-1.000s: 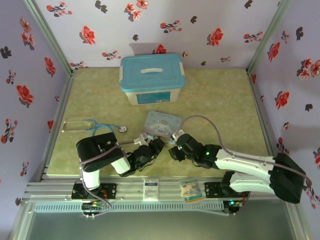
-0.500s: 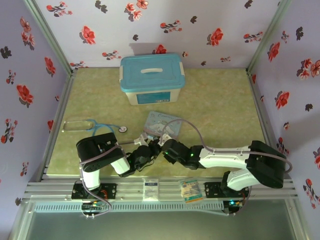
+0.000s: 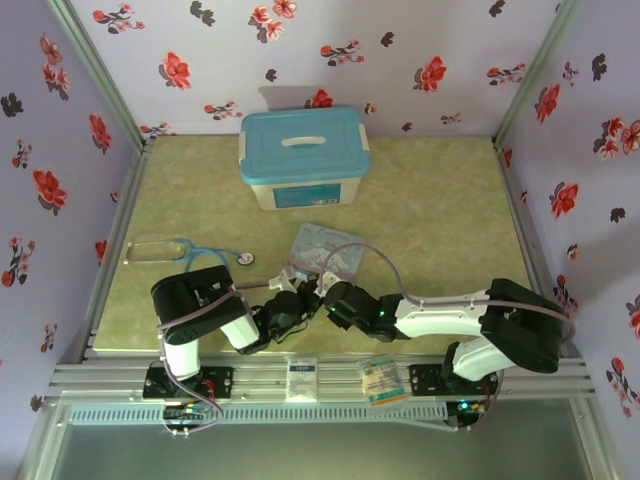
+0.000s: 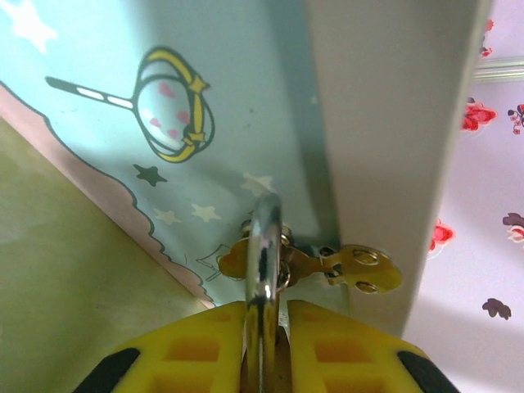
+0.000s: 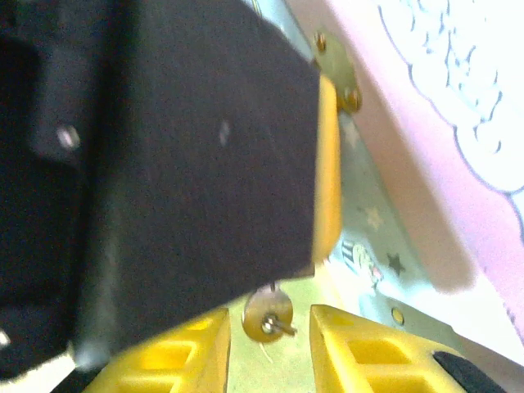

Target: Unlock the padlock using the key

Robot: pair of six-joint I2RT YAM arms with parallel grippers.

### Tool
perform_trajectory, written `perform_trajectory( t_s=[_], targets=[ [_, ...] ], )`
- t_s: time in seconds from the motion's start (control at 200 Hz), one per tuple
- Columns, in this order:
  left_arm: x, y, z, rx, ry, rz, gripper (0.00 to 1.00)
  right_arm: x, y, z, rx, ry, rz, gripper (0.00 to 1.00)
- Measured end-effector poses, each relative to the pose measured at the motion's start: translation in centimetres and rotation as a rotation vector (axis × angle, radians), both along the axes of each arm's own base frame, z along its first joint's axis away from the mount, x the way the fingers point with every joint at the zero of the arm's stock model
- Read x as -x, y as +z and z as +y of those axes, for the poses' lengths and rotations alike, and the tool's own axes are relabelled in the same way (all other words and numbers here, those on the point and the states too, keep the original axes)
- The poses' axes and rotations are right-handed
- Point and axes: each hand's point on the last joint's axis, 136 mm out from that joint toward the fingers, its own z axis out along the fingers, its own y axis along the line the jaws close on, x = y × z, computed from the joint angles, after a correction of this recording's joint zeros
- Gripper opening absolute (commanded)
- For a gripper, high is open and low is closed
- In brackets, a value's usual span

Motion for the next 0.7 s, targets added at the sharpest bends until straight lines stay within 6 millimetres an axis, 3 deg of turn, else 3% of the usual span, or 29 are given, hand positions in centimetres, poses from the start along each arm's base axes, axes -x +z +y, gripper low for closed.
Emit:
perform_trajectory(
  t_s=[0.475,0.7],
  targets=[
    [0.2,-0.2,-0.1,0.005,-0.007,0.021,0.0,-0.8,-0.6,1.0,-0.004,-0.009,-0.051,0.11],
    [0.4,-0.1,-0.3,0.013,-0.021,0.025,0.0,-0.2,-0.4,0.8,-0.148,-0.017,0.077,0.08]
  ],
)
